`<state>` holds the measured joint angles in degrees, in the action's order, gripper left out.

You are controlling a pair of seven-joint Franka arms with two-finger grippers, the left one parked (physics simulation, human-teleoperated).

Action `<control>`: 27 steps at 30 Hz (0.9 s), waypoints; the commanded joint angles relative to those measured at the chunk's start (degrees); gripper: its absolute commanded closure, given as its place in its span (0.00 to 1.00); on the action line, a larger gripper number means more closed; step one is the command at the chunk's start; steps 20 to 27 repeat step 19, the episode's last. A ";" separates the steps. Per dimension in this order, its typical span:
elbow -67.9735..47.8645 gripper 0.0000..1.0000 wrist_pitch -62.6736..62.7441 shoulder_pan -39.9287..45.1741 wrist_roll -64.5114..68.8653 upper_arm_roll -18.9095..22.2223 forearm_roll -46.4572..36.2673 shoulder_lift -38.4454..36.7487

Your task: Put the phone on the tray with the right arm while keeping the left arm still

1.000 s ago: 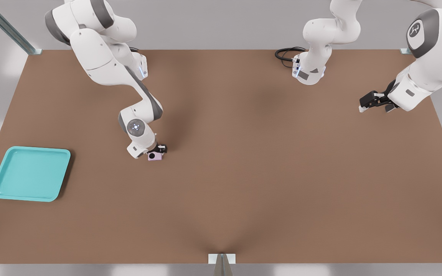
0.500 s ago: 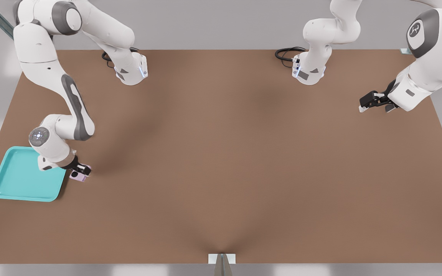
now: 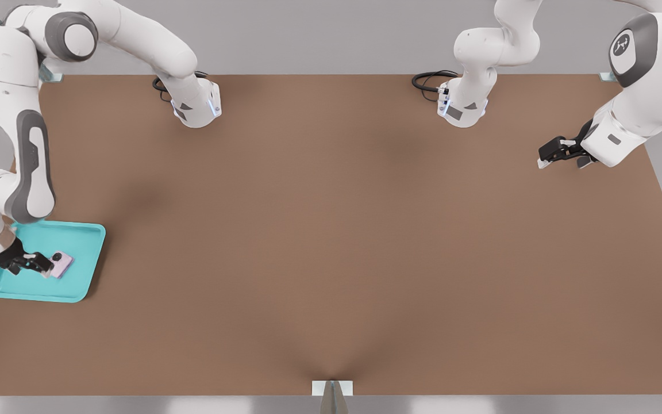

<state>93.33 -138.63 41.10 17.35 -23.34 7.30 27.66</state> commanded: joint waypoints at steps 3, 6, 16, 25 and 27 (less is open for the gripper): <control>-12.74 0.00 33.95 -6.45 -5.04 -13.24 5.80 -7.70; -12.65 0.00 47.93 -33.27 -16.64 13.40 -2.20 -20.80; -16.79 0.00 49.96 -44.70 -18.05 23.51 -3.70 -19.39; -14.23 0.00 47.93 -44.79 -18.05 23.51 -3.70 -20.19; -14.23 0.00 47.93 -44.79 -18.05 23.51 -3.70 -20.19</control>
